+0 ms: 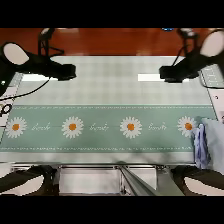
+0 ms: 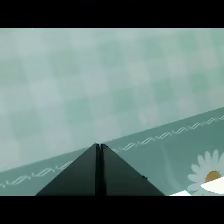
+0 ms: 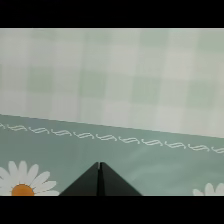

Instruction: Fold the shirts.

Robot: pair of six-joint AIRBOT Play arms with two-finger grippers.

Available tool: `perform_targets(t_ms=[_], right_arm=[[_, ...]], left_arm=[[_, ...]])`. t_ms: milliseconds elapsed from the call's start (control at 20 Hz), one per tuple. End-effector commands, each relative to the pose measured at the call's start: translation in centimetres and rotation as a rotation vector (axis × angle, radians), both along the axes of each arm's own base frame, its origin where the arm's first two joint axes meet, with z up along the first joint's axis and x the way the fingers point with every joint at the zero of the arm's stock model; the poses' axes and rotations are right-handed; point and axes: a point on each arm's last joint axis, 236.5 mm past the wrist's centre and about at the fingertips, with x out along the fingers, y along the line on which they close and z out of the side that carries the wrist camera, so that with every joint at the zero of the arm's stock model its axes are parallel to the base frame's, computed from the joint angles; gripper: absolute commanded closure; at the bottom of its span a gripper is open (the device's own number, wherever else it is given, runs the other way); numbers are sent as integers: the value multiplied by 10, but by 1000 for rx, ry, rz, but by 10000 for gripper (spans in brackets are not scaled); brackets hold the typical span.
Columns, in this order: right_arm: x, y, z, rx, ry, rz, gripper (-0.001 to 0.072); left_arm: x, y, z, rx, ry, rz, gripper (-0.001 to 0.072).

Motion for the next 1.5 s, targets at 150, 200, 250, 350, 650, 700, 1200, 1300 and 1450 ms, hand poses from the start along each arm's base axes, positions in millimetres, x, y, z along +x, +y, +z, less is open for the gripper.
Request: perform_targets(t_ms=[150, 200, 250, 350, 650, 700, 1200, 1300, 1450], right_arm=[[1, 18, -59, -154, 114, 44, 690], [1, 18, -59, -155, 115, 44, 690], [0, 18, -59, -155, 118, 44, 690], [0, 18, -59, -155, 118, 44, 690], [0, 18, -59, -155, 118, 44, 690], [0, 18, -59, -155, 118, 44, 690], [0, 18, -59, -155, 117, 44, 690], [0, 18, -59, -155, 118, 44, 690], [0, 18, -59, -155, 118, 44, 690]], left_arm=[[-24, 26, -36, 97, 167, 52, 690], [-24, 26, -36, 97, 167, 51, 690], [-24, 26, -36, 98, 168, 51, 690], [-24, 26, -37, 98, 170, 51, 690], [-24, 25, -37, 98, 170, 50, 690], [-24, 25, -37, 97, 170, 50, 690], [-24, 25, -37, 98, 170, 50, 690], [-24, 25, -37, 97, 170, 51, 690], [-24, 25, -37, 97, 170, 51, 690]])
